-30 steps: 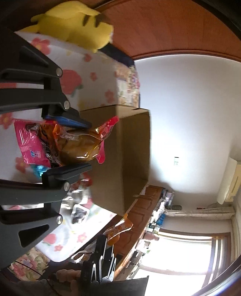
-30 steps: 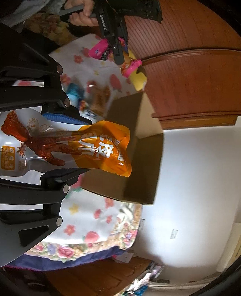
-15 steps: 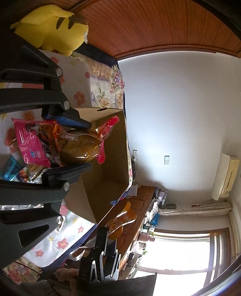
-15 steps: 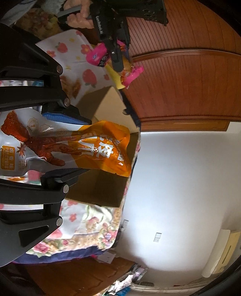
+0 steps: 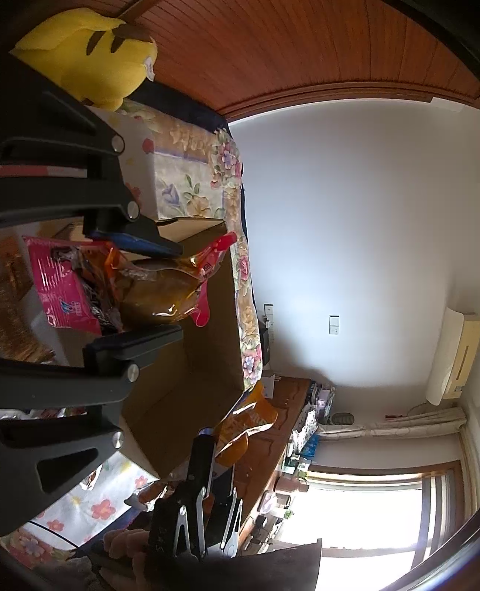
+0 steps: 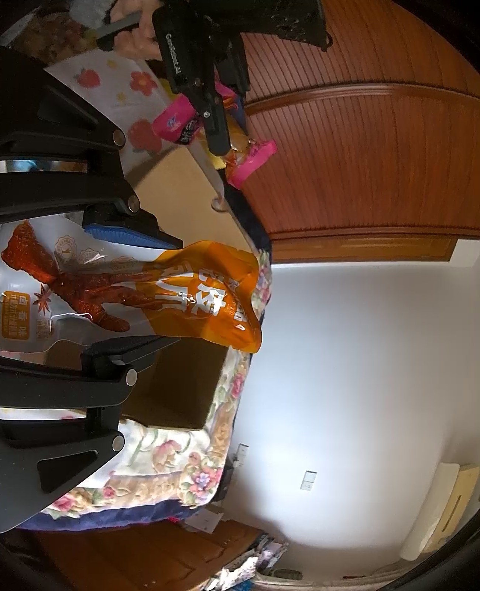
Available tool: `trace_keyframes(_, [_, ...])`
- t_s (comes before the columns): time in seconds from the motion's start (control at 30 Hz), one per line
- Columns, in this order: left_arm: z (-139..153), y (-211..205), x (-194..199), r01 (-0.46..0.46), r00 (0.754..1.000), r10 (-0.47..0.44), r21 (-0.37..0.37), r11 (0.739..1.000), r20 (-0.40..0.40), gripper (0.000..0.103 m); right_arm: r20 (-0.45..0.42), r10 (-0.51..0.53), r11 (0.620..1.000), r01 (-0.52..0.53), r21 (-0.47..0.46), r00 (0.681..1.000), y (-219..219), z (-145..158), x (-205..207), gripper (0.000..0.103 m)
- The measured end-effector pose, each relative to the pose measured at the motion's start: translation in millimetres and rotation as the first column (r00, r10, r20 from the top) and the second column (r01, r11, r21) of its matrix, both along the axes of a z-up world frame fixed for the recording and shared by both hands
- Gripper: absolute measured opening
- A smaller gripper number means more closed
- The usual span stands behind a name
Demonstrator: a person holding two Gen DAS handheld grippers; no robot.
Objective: Organize snacks
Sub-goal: 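Carry both packets over the cardboard box and release the orange pouch from the right tool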
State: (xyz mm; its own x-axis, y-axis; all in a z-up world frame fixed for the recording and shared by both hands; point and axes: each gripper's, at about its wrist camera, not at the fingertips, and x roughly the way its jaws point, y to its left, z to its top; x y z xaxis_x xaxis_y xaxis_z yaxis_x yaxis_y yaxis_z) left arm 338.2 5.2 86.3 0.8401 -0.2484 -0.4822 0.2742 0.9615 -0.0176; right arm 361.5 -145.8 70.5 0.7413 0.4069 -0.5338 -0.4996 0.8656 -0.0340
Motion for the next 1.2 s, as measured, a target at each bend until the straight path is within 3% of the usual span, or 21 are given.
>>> trace_keyframes(0.37, [-22,-4,49,0.005,0.999,-0.006,-0.02,1.0,-0.043,0.035,-0.013,-0.058,0.997,0.057,-0.053,0.998,4,-23,46,0.042])
trace_keyframes(0.63, [-42,-18,68,0.016,0.997,-0.015,0.007,1.0,-0.077,0.035,-0.035,-0.108,0.989,0.104,-0.107,0.993,-3,-47,63,0.043])
trace_keyframes(1.2, [-69,-33,75,0.035,0.99,-0.024,0.072,0.997,-0.139,0.037,-0.065,-0.134,0.981,0.123,-0.153,0.989,3,-59,78,0.045])
